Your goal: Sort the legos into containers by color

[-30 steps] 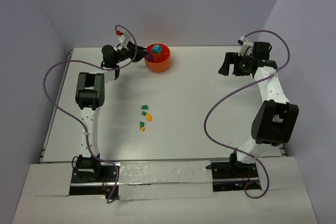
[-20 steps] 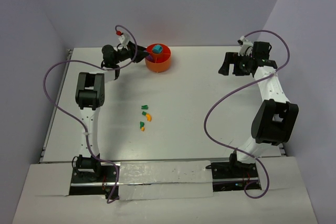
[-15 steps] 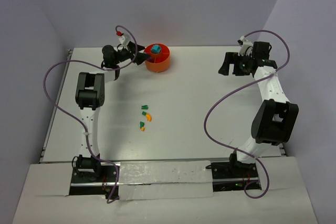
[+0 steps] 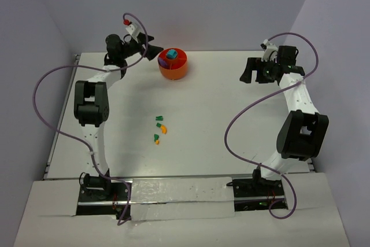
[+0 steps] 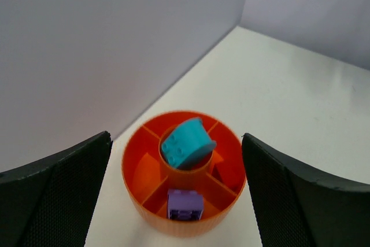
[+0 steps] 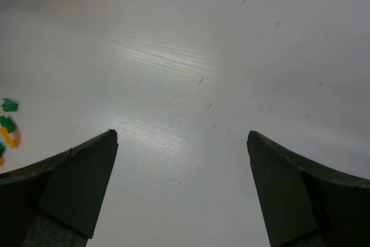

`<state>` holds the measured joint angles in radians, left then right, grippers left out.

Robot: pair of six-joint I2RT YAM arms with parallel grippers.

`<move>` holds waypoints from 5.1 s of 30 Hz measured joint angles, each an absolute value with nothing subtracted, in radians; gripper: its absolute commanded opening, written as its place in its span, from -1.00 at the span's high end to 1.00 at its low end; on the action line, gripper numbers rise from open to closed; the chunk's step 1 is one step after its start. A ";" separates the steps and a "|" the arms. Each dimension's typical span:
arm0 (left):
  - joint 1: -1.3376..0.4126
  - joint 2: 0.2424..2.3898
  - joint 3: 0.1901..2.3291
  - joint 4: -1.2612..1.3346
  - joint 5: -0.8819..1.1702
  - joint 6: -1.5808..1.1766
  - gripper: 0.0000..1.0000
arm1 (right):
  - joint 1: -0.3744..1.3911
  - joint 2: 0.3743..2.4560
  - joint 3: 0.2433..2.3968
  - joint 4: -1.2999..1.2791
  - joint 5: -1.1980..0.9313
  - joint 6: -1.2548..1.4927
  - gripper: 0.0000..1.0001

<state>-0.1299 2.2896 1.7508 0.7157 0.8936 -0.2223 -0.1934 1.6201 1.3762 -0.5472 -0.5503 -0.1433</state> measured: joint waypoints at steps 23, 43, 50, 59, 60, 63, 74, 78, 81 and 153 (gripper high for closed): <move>-0.238 1.728 1.380 -0.461 0.618 0.405 -0.99 | -0.076 1.475 1.200 -0.461 -0.470 -0.237 -1.00; -0.230 1.658 1.281 -0.463 0.569 0.526 -0.98 | -0.076 1.434 1.138 -0.411 -0.464 -0.257 -1.00; -0.263 1.625 1.238 -0.486 0.475 0.631 -0.98 | -0.076 1.431 1.138 -0.411 -0.464 -0.260 -1.00; -0.402 1.695 1.302 -0.654 0.452 0.800 -0.68 | -0.076 1.429 1.137 -0.411 -0.466 -0.260 -1.00; -0.428 1.717 1.308 -0.665 0.450 0.810 -0.64 | -0.076 1.429 1.136 -0.411 -0.466 -0.260 -1.00; -0.467 1.779 1.341 -0.711 0.449 0.851 -0.51 | -0.076 1.424 1.126 -0.411 -0.466 -0.260 -1.00; -0.471 1.932 1.440 -0.801 0.482 1.035 -0.44 | -0.076 1.401 1.083 -0.411 -0.472 -0.263 -1.00; -0.471 1.951 1.446 -0.824 0.483 1.082 -0.39 | -0.076 1.394 1.064 -0.405 -0.471 -0.278 -1.00; -0.471 1.958 1.446 -0.836 0.483 1.103 -0.32 | -0.076 1.392 1.049 -0.404 -0.470 -0.283 -1.00; -0.167 2.384 2.062 0.133 0.705 -0.037 1.00 | -0.076 1.425 1.100 -0.404 -0.470 -0.192 -1.00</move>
